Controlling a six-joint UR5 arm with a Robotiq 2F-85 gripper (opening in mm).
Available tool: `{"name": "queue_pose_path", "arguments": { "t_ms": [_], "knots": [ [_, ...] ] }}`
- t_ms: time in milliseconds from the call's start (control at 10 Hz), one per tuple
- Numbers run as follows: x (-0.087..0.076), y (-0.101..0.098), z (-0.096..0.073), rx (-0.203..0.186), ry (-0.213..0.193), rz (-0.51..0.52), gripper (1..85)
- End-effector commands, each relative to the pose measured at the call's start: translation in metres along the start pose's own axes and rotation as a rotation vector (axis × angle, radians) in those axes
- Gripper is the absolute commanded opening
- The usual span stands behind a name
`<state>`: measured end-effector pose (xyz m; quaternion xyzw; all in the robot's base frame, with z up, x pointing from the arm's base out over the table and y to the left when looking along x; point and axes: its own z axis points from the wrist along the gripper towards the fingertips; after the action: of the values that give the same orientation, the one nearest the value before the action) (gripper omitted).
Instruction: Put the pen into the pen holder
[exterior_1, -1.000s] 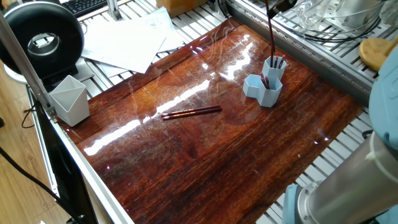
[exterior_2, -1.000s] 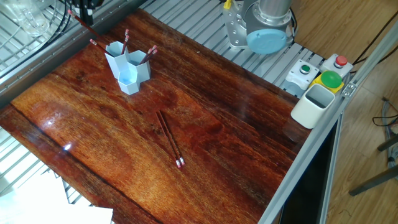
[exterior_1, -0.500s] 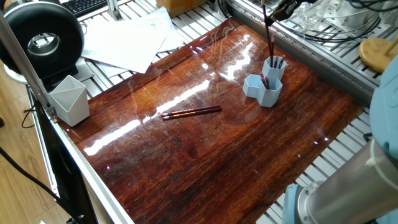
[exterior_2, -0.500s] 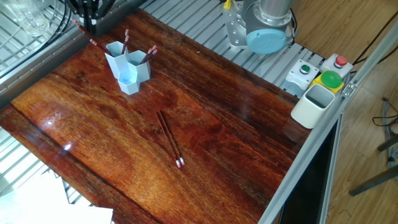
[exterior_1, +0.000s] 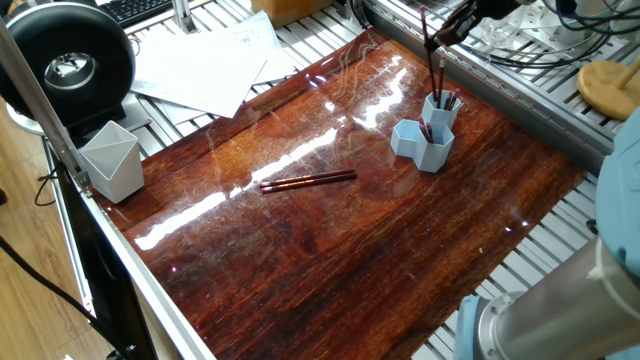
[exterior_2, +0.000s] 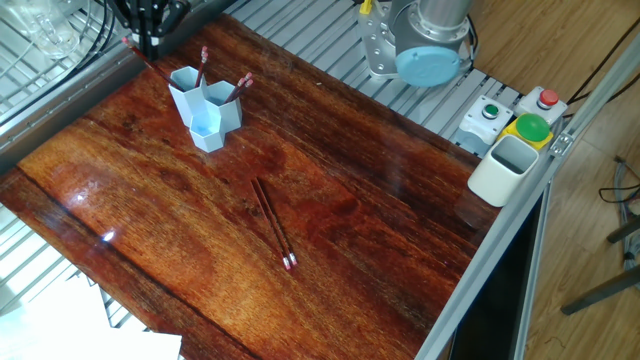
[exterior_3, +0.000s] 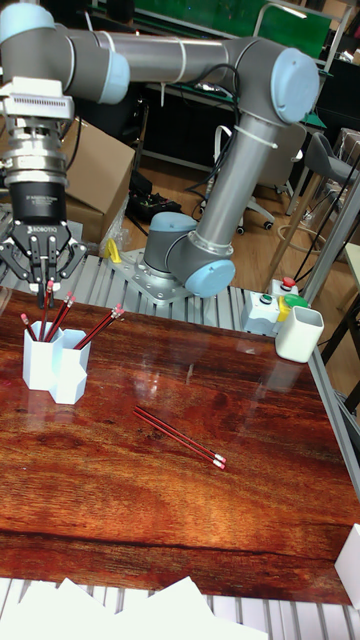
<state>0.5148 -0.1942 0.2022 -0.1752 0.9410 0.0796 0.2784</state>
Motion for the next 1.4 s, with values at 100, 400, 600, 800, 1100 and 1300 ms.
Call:
{"name": "queue_pose_path", "arguments": {
  "t_ms": [100,400,600,800,1100,1300],
  "knots": [
    [0.002,0.001,0.003,0.003,-0.019,0.029,1.0],
    [0.005,0.005,0.008,-0.009,-0.026,0.062,1.0],
    [0.011,0.005,0.009,-0.011,-0.014,0.069,1.0],
    [0.026,0.01,0.009,-0.015,0.038,0.118,2.7],
    [0.04,0.008,0.006,-0.007,0.09,0.078,25.0],
    [0.043,0.008,0.006,-0.004,0.103,0.076,30.3]
  ]
}}
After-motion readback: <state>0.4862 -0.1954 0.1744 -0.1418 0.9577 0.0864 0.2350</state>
